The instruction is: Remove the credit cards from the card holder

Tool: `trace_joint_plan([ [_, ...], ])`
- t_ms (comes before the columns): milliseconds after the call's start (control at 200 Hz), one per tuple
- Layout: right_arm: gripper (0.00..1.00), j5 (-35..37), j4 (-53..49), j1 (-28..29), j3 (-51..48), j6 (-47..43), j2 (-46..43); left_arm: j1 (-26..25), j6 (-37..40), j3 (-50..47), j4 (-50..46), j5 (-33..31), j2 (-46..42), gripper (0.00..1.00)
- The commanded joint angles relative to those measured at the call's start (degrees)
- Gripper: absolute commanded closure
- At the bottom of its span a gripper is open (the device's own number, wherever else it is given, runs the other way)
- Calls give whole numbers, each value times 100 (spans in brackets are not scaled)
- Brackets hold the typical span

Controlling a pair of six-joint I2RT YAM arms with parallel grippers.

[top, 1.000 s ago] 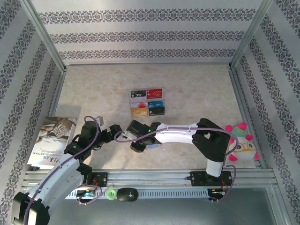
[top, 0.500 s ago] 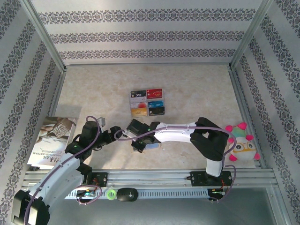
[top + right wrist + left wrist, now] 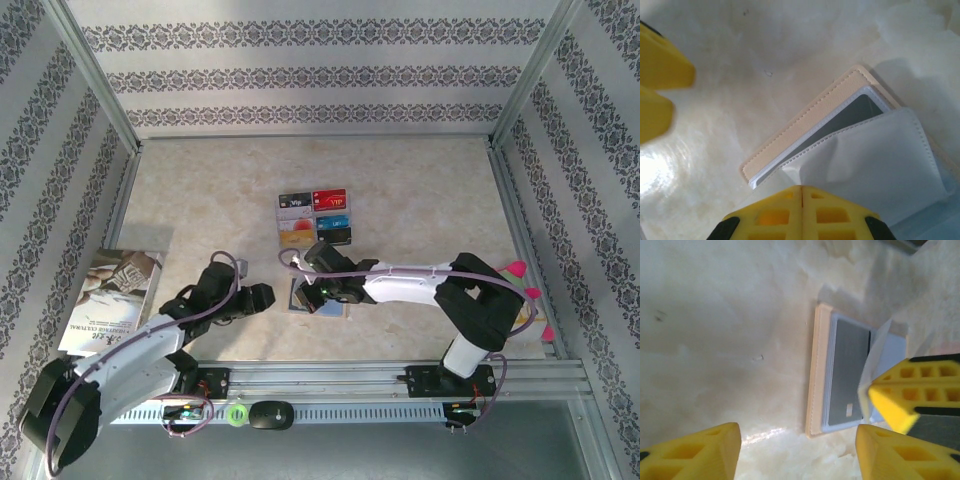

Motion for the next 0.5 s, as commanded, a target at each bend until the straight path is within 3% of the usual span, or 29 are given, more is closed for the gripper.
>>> trace_joint_plan([
  [0, 100, -387, 594, -103, -219, 435, -224, -259, 23, 248, 493, -282, 410, 43],
  [300, 100, -564, 878, -184, -472, 577, -363, -776, 275, 1027, 27, -848, 1438, 56],
  [495, 100, -586, 963, -184, -547, 608, -367, -882, 287, 1169, 9, -851, 1957, 52],
])
